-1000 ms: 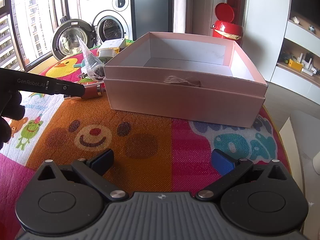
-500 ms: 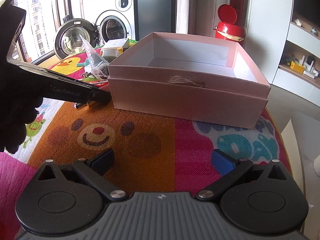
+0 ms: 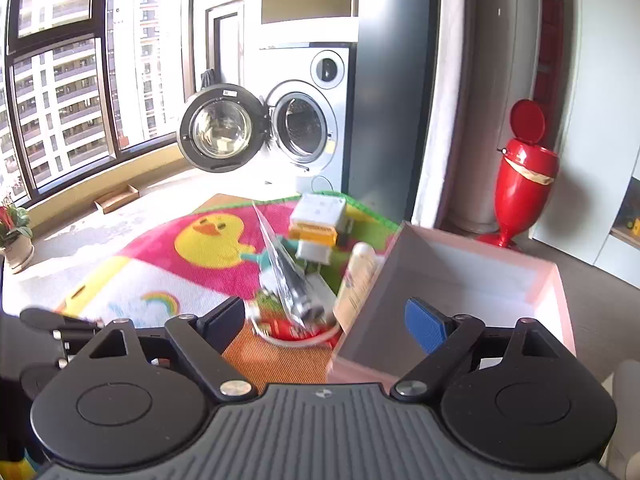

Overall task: Organize rigid objects
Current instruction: 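Grasp the white USB-C cable box with the right gripper while the left lifts the lipstick, then carry the cable box and lipstick into the pink box while both grippers release, then grasp the amber bottle with the right gripper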

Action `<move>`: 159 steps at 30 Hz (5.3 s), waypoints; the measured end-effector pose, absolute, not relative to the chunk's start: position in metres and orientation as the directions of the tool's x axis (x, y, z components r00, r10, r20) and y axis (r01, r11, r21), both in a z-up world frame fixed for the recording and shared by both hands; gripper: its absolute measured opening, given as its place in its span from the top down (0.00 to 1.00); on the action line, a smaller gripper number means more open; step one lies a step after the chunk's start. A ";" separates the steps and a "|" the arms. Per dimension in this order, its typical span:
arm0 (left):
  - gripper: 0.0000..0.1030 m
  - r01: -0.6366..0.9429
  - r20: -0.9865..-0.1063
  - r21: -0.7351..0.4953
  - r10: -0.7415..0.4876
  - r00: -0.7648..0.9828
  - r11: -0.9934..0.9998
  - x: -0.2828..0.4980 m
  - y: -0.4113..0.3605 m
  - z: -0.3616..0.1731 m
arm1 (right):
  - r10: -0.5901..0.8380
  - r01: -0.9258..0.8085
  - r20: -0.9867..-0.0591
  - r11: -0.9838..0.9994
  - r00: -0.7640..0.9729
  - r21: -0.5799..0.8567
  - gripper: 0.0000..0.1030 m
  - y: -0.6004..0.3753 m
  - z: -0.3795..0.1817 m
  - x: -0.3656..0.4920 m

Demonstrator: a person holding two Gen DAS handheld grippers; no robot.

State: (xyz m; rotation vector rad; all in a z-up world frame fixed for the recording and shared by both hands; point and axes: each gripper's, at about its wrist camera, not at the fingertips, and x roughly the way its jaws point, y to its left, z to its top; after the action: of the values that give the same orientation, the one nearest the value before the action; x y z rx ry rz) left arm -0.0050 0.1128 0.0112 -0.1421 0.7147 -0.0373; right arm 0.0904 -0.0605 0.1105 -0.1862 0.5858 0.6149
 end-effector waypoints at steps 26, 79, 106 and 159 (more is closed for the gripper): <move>0.76 -0.032 -0.575 -0.247 -0.119 0.809 0.969 -0.021 0.131 -0.001 | 0.323 -0.460 -0.839 0.882 0.437 0.100 0.75 0.097 0.075 0.323; 0.77 0.310 -0.510 -0.084 -0.308 0.803 0.947 -0.039 0.045 0.050 | 0.405 -0.641 -0.636 0.744 0.657 -0.188 0.33 -0.151 0.114 0.001; 0.74 0.250 -0.596 -0.182 -0.309 0.741 0.951 0.071 0.107 0.045 | 0.443 -0.628 -0.593 0.765 0.673 -0.142 0.14 -0.176 0.045 0.020; 0.74 -0.241 -0.434 -0.437 0.031 0.900 0.866 0.024 0.190 0.024 | 0.272 -0.438 -0.879 0.895 0.392 0.081 0.52 0.083 0.037 0.284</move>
State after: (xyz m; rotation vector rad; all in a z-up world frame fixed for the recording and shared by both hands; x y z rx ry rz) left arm 0.0243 0.1904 0.0244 -0.5060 0.4305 0.1473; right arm 0.2837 0.0834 0.0371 -0.1739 1.0781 0.4534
